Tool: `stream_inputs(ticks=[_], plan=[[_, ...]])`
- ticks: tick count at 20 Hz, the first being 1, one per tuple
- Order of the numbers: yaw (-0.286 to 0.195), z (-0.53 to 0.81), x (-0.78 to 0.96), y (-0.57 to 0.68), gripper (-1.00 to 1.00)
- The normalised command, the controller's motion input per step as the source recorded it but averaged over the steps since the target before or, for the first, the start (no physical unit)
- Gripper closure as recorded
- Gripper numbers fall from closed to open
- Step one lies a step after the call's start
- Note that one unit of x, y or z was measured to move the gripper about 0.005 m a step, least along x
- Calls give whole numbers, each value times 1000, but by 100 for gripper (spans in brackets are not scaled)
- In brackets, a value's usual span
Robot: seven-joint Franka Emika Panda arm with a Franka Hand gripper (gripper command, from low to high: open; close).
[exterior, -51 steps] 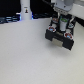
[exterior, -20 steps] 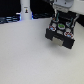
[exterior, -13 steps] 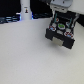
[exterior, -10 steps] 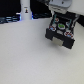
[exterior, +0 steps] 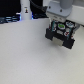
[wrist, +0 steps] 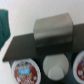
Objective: Open the kcup holder, insert the kcup into the holder, and close the kcup holder
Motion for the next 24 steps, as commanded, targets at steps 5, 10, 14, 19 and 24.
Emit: stream_inputs(ticks=[5, 10, 14, 19, 24], plan=[[207, -244, 125, 210, -100], [240, -261, -72, 235, -100], [178, -176, -432, 281, -100], [133, -124, -525, 392, -100], [59, -4, -558, 556, -100]])
